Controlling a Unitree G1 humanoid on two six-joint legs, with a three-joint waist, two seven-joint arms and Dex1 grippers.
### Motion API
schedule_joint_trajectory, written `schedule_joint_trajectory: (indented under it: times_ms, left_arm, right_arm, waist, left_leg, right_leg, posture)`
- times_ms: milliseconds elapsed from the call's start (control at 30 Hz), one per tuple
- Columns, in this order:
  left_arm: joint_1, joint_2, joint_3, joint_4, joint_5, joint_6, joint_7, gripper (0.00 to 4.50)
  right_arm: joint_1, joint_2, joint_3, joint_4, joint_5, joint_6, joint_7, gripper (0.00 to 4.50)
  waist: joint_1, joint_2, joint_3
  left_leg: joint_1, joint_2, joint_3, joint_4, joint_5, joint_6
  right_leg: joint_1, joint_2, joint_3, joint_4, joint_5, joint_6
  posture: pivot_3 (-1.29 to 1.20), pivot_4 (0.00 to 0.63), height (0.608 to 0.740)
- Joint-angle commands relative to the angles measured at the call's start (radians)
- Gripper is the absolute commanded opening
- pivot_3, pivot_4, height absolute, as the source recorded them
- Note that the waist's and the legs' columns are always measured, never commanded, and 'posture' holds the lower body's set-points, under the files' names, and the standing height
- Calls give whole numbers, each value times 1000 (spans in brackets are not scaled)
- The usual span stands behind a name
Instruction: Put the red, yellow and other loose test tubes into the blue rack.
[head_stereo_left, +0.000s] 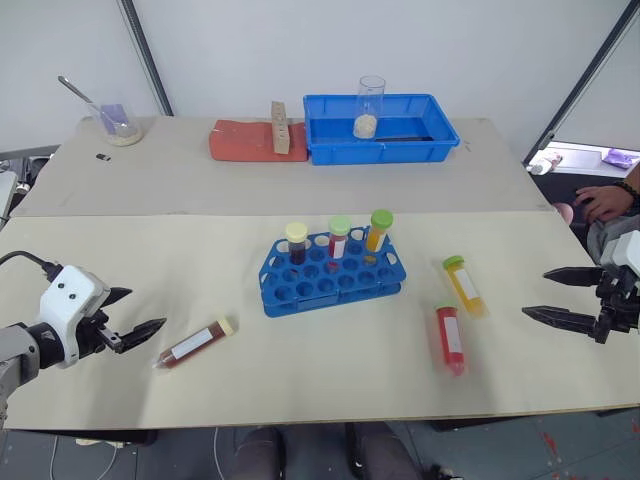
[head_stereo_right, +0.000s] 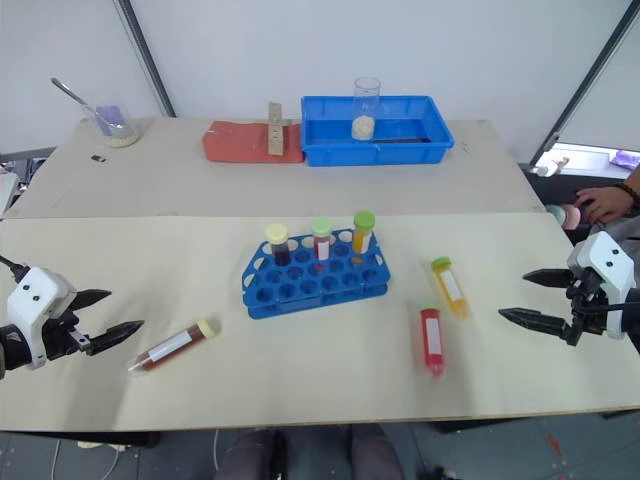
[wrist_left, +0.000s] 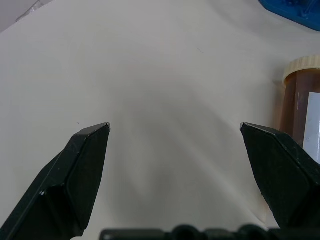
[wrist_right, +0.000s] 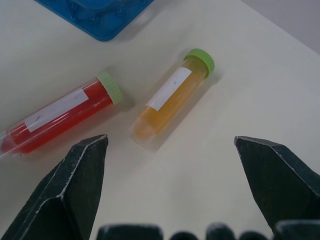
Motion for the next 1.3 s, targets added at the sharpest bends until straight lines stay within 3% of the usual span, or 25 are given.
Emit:
schedule_joint_trajectory:
  times_ms: [33, 333, 733, 1067, 1300]
  left_arm:
    - [-18, -1, 8, 2, -4, -4, -8, 4495]
    - [-41, -31, 3, 12, 15, -36, -1, 4495]
    - [-43, -38, 18, -19, -70, -75, -140, 4495]
    - [-168, -41, -179, -384, -258, 73, -148, 4495]
    - [-282, -29, -349, -437, -196, 18, -189, 4495]
  right_arm:
    - [-4, -16, -30, -38, 9, 17, -4, 4485]
    - [-13, -19, -44, -34, 11, 28, 3, 4485]
    - [-18, -12, -50, -80, 36, 62, 3, 4485]
    - [-289, -31, 155, -191, 34, 353, -127, 4485]
    - [-617, 48, 434, -39, -96, 686, -276, 4485]
  waist:
    - [0, 0, 0]
    - [4, 0, 0]
    - [14, 0, 0]
    - [15, 0, 0]
    - [9, 0, 0]
  left_leg:
    - [0, 0, 0, 0, 0, 0]
    - [1, 0, 0, 1, 0, 0]
    - [1, 0, 0, 1, 0, 0]
    - [3, -1, 1, 2, 1, 0]
    - [3, -1, 0, 2, 1, 0]
  right_leg:
    - [0, 0, 0, 0, 0, 0]
    - [1, 0, 0, 1, 0, 0]
    - [1, 0, 0, 2, 1, 0]
    - [2, 0, 2, 3, 2, 1]
    - [1, 2, 2, 4, 1, -1]
  posture:
    - [0, 150, 740]
    - [0, 150, 740]
    - [0, 150, 740]
    - [0, 150, 740]
    - [0, 150, 740]
